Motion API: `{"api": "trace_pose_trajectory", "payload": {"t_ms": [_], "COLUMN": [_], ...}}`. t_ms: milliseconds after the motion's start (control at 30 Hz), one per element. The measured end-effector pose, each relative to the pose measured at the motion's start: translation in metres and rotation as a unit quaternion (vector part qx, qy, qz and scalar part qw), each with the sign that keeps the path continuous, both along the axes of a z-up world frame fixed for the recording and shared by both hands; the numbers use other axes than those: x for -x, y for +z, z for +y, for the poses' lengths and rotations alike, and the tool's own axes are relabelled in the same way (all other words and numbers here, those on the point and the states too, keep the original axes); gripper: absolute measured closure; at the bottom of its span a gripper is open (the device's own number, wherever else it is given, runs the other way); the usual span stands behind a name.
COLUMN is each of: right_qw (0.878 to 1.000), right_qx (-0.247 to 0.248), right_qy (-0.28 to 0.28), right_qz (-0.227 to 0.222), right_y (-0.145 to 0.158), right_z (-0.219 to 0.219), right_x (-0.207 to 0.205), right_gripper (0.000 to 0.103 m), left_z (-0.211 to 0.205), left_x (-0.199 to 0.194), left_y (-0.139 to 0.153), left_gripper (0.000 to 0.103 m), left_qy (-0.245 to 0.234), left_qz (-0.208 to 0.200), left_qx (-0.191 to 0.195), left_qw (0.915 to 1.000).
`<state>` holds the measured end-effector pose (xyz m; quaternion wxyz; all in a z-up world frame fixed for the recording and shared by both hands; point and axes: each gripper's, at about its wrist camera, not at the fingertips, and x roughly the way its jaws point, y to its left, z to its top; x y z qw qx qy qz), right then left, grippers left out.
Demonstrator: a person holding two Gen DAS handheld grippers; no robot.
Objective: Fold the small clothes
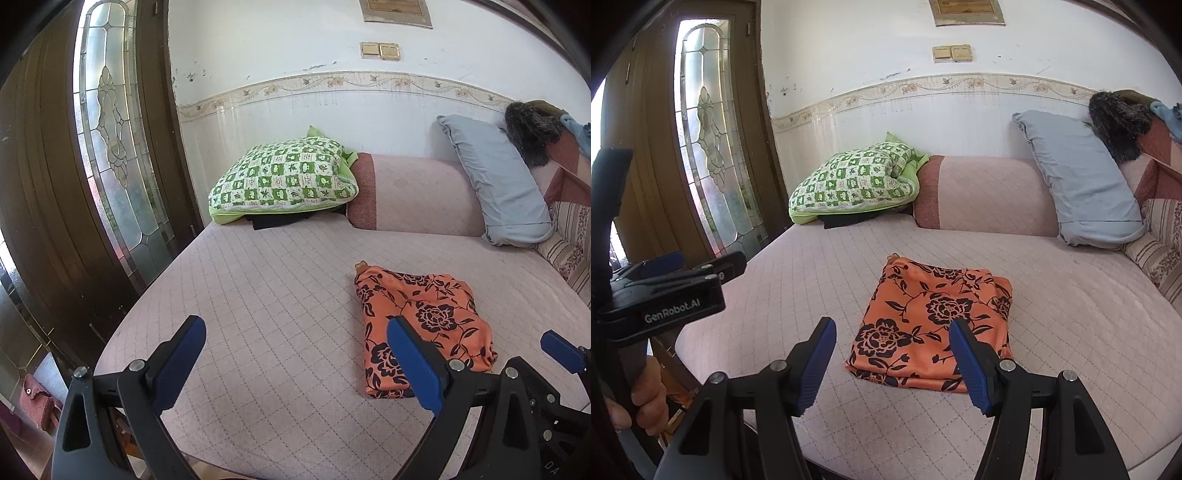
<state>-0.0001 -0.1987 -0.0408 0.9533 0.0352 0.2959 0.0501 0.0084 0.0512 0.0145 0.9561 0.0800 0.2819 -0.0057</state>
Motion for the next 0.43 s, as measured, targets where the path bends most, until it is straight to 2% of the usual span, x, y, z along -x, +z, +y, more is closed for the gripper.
{"api": "trace_pose_trajectory", "payload": {"t_ms": [233,433], "right_qw": [1.000,1.000], "right_qx": [0.004,0.003], "right_qy": [-0.004,0.004], "right_qz": [-0.002,0.006], "right_y": [0.0035,-0.0018], "right_z": [0.0033,0.0081], "right_x": [-0.0048,-0.0083], "right_gripper": [0.036,0.036], "left_z": [0.0108,0.0071], "left_x": [-0.0053,-0.0036], "left_y": [-0.0015,-0.0028], "left_gripper": [0.005,0.005], "left_qy": [0.007,-0.006], "left_qz": [0.006,-0.005], "left_qx": [0.016,0.027], "left_qw": [0.9998,0.9996]}}
